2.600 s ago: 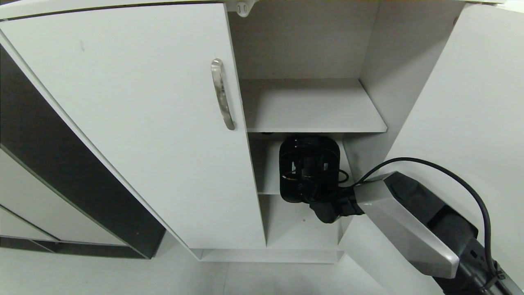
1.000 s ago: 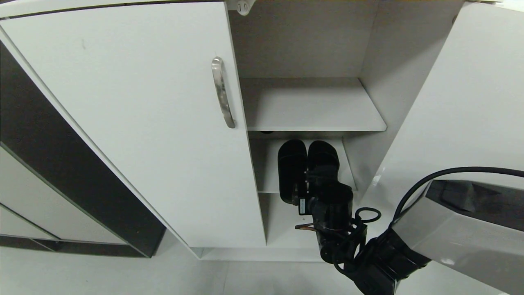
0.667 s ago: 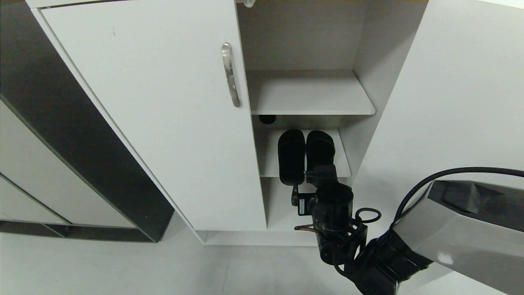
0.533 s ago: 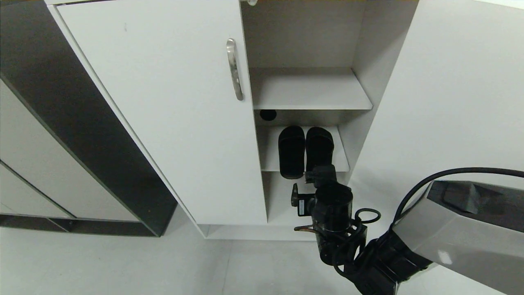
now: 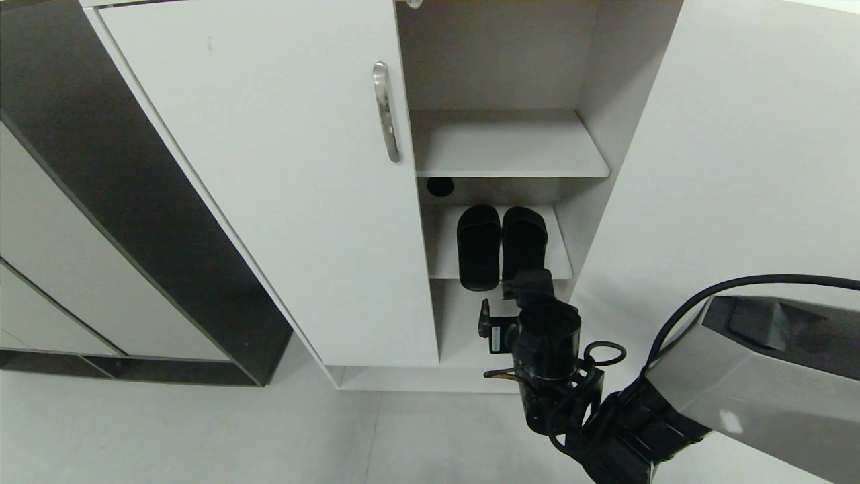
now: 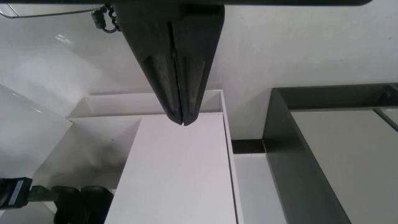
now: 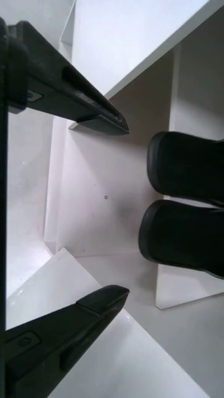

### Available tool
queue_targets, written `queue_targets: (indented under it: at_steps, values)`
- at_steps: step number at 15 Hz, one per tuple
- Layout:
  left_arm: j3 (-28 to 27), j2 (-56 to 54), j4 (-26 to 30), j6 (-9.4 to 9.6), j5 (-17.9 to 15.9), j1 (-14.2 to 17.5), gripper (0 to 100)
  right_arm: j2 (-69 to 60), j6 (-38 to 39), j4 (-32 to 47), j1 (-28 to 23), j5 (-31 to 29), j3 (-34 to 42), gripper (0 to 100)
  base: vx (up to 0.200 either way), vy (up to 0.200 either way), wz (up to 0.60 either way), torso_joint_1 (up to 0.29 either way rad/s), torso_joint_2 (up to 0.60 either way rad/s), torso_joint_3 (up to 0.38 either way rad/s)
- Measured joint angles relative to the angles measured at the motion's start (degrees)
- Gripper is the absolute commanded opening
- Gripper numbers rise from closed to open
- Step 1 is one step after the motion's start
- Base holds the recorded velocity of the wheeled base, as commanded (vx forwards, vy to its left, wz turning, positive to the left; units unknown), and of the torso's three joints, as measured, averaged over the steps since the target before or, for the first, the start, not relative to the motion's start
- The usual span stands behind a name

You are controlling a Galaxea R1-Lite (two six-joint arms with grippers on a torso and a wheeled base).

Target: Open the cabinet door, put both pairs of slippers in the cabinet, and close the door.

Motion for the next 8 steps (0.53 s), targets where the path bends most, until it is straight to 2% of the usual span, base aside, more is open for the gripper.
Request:
queue_targets:
  at_steps: [3,8]
  values:
    - [0.00,0.00,0.00,0.07,-0.06,0.00,0,0.00,-0.04,-0.04,0.00,-0.01,0.37,100,0.000,0.000,0.00,0.002,0.00,0.040]
    - [0.00,0.00,0.00,0.10,-0.09,0.00,0,0.01,-0.28,-0.94,-0.02,-0.11,1.00,100,0.000,0.000,0.00,0.001,0.00,0.185]
